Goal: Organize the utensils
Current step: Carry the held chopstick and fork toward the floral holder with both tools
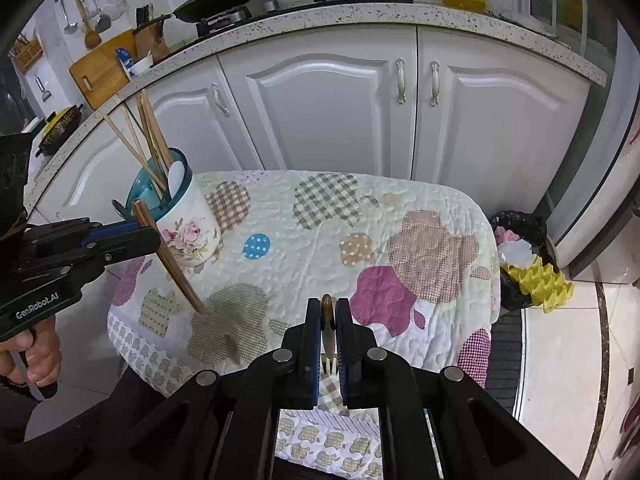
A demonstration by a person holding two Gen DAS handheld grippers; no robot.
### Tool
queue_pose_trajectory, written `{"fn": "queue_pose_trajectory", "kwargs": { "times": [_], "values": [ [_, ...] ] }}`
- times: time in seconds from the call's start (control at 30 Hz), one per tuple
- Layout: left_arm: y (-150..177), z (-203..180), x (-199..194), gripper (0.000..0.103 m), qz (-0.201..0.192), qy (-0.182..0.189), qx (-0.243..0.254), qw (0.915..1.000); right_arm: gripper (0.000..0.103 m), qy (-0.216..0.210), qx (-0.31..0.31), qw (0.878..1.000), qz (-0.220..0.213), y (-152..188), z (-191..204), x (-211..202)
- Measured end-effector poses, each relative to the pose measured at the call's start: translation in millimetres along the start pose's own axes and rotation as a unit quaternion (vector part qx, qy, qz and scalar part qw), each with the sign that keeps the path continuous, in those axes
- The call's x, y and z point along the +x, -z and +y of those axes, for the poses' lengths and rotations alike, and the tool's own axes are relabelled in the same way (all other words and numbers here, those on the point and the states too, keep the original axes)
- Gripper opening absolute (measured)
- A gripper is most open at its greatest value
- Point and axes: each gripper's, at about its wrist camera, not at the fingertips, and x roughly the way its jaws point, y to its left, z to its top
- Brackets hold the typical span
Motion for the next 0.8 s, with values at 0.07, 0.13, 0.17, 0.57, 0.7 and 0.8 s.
{"fn": "queue_pose_trajectory", "kwargs": {
  "times": [0.07,0.13,0.17,0.57,0.7,0.8],
  "values": [
    [-1.0,-0.7,-1.5,0.008,-0.002,0.0,-0.001,1.0,0.006,0.0,-0.001,1.0,-0.002,-1.8,0.9,-1.4],
    [-1.5,-1.0,-3.6,0.008,-0.005,0.001,-0.001,1.0,0.006,0.0,-0.003,1.0,-0.003,-3.6,1.9,-2.0],
    [-1.7,-1.5,-4.5,0.008,-0.006,0.002,-0.001,1.0,0.006,0.0,-0.004,1.0,-0.003,-4.4,2.3,-2.2],
    [-5.6,1.8,-12.4,0.008,-0.014,-0.004,-0.006,0.9999,0.006,0.006,-0.015,1.0,-0.012,-12.0,9.5,-5.8],
    [-5.0,3.7,-14.9,0.008,-0.013,-0.005,-0.007,0.9999,0.006,0.005,-0.018,1.0,-0.013,-12.8,10.8,-7.4],
    [-6.9,3.6,-18.3,0.008,-0.017,-0.007,-0.006,0.9998,0.006,0.005,-0.019,1.0,-0.014,-14.6,12.1,-9.2]
  ]
}}
